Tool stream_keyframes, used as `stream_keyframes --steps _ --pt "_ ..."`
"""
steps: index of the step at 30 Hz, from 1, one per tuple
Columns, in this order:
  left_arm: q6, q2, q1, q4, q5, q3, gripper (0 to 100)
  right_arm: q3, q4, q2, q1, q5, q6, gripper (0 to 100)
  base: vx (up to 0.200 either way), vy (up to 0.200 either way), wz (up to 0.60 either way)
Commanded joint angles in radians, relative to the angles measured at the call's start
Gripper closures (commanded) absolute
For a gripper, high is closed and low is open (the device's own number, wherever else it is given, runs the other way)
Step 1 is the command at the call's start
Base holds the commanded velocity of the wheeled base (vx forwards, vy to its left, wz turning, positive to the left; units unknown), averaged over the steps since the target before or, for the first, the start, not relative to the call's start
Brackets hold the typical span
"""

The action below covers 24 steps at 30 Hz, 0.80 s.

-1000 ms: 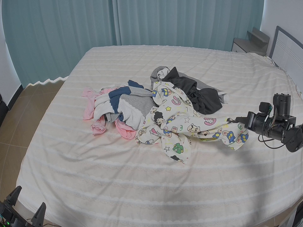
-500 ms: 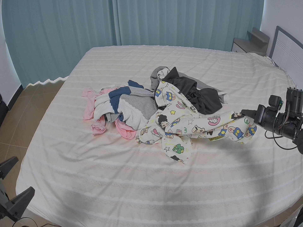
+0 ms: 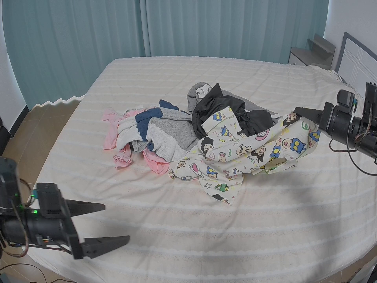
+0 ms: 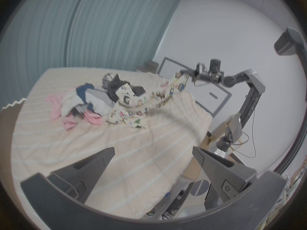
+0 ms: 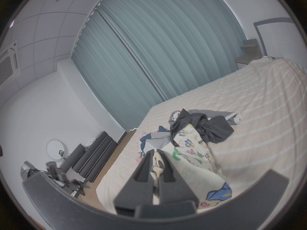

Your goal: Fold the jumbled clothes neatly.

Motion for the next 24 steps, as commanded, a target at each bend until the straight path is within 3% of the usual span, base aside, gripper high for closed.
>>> stream_keyframes --steps 1,2,3,6,9,12,17,24 --pt "0.031 0.535 -0.221 -0.278 -0.015 -0.009 0 -0.125 0.049 -0.034 0.104 0.0 0.002 100 0.0 0.0 0.0" --pt "0.031 0.535 -0.221 -0.278 -0.015 -0.009 0 -0.125 0.049 -0.034 0.104 0.0 0.002 100 0.0 0.0 0.0" --pt "0.013 0.615 -0.276 -0.399 -0.013 -0.01 0 -0.132 0.049 -0.034 0.122 -0.003 0.002 100 0.0 0.0 0.0" --pt "-0.015 0.708 -0.317 -0.499 -0.006 -0.014 0 -0.143 0.049 -0.034 0.136 -0.003 0.002 100 0.0 0.0 0.0" --pt "-0.03 0.846 -0.348 -0.682 0.076 -0.024 0 -0.146 0.049 -0.034 0.147 -0.003 0.002 100 0.0 0.0 0.0" --pt "-0.078 0.873 -0.342 -0.803 0.126 -0.038 0 -0.145 0.047 -0.041 0.147 -0.001 0.003 100 0.0 0.0 0.0" --pt "-0.26 0.886 -0.3 -0.829 0.151 -0.107 0 -0.168 0.047 -0.056 0.153 -0.003 0.003 100 0.0 0.0 0.0" --pt "-0.271 0.92 -0.28 -0.837 0.116 -0.067 0 -0.252 0.055 -0.071 0.176 -0.007 0.026 100 0.0 0.0 0.0"
